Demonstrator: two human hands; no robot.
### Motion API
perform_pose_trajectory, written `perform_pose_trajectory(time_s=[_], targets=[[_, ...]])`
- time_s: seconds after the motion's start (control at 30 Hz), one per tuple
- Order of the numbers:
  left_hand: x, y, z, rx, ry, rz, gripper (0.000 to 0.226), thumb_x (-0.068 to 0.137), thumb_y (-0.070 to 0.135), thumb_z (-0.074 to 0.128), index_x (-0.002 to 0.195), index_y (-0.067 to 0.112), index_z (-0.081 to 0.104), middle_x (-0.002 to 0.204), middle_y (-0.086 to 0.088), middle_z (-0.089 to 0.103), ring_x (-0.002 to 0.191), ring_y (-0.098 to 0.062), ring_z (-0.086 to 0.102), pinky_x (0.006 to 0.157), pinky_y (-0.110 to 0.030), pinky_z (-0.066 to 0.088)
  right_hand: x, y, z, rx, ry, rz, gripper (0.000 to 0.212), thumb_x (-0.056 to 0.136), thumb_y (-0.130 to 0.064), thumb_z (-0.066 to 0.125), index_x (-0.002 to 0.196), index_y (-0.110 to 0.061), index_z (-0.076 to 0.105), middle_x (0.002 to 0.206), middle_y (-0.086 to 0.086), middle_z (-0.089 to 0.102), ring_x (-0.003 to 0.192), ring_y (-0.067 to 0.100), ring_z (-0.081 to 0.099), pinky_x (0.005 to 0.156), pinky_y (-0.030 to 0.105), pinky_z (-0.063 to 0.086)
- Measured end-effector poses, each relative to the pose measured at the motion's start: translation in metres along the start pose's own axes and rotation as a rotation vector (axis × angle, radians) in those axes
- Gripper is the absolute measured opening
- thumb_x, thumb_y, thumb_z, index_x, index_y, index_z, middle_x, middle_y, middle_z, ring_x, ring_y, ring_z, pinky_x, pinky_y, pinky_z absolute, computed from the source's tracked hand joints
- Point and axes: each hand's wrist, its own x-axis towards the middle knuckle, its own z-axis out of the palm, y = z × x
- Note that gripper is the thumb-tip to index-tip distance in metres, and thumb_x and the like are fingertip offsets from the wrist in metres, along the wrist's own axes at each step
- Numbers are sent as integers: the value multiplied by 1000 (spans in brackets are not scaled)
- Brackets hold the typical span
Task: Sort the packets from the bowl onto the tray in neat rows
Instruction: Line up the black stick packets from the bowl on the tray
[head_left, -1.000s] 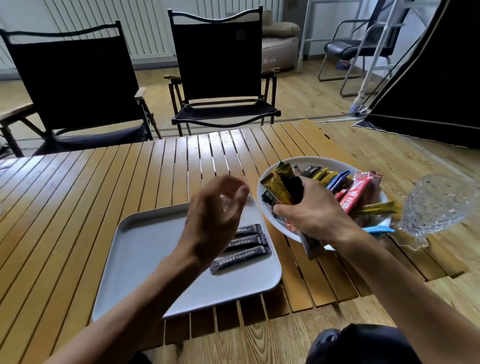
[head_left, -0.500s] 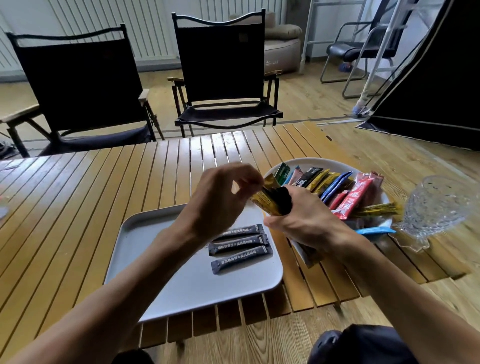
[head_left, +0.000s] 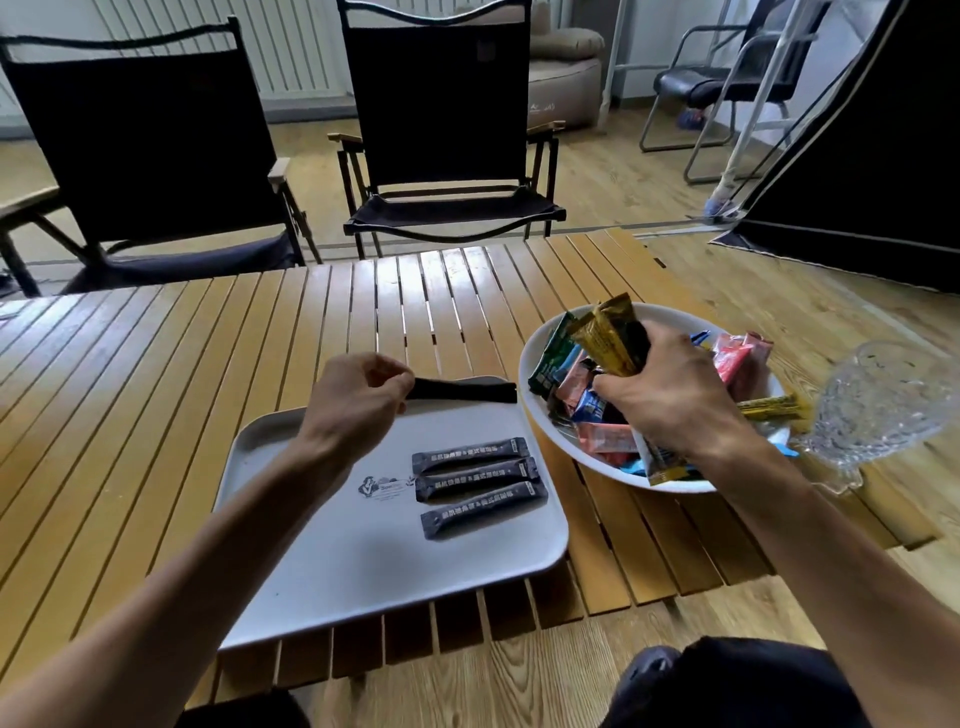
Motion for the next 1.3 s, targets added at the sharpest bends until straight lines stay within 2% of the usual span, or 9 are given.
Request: perform_pose_trajectory(time_s=[0.1,0.23,0.47,0.7,0.77,0.93,1.1,1.2,1.3], targets=[[0,-13,11,-2,8,-78,8,92,13,57,96,11,64,90,-8,66,80,-17,61,63,-22,44,0,0,1,-1,6,-6,30,88,-21,69,115,-15,59,91,-2,62,86,16,60,73,22,48],[2,-24,13,-34,8,-105,9,93,15,57,96,11,64,88,-7,68,74,-14,67,64,-27,46,0,2,4,-28,13,-37,19,87,-22,69,103,-17,58,77,-11,56,69,1,54,58,12,41],[-2,-46,4,138,-108,152,14,82,3,64,85,16,67,83,0,71,79,-12,68,71,-27,55,-1,1,6,-25,-11,-35,20,87,-25,70,102,-18,58,79,-9,58,80,14,61,71,23,48],[-4,-52,5,373,-170,400,20,81,-1,64,90,17,65,94,2,62,88,-11,60,75,-14,46,-2,2,5,-14,-20,-30,19,87,-24,69,101,-17,58,78,-8,58,78,13,60,69,22,47],[-3,-54,5,401,-173,419,22,82,1,64,90,21,63,95,3,61,89,-8,60,76,-17,47,-3,1,5,-13,-19,-29,20,87,-24,69,102,-17,58,80,-8,58,81,14,61,71,23,48],[-2,-57,11,521,-127,496,16,83,16,66,93,29,65,101,8,64,99,-14,57,87,-44,48,-3,0,6,-11,-23,-32,25,86,-25,71,105,-15,59,84,-5,62,84,15,63,77,25,52],[-11,-49,32,597,-170,620,23,89,28,62,110,30,69,119,10,64,111,-12,55,93,-36,44,-4,0,5,-12,-26,-32,26,85,-26,72,105,-16,59,86,-5,63,82,13,63,78,25,53],[-15,-49,42,616,-161,643,23,89,26,61,111,31,69,119,13,64,109,-12,56,91,-33,43,-5,-2,5,0,-30,-32,19,85,-25,72,98,-22,58,80,-11,59,76,6,59,73,22,47],[-16,-47,43,636,-149,655,23,89,25,62,110,30,70,116,12,66,107,-13,57,88,-33,44,-6,-2,6,-8,-45,-24,22,85,-25,73,101,-21,59,80,-11,61,77,10,63,72,19,50]])
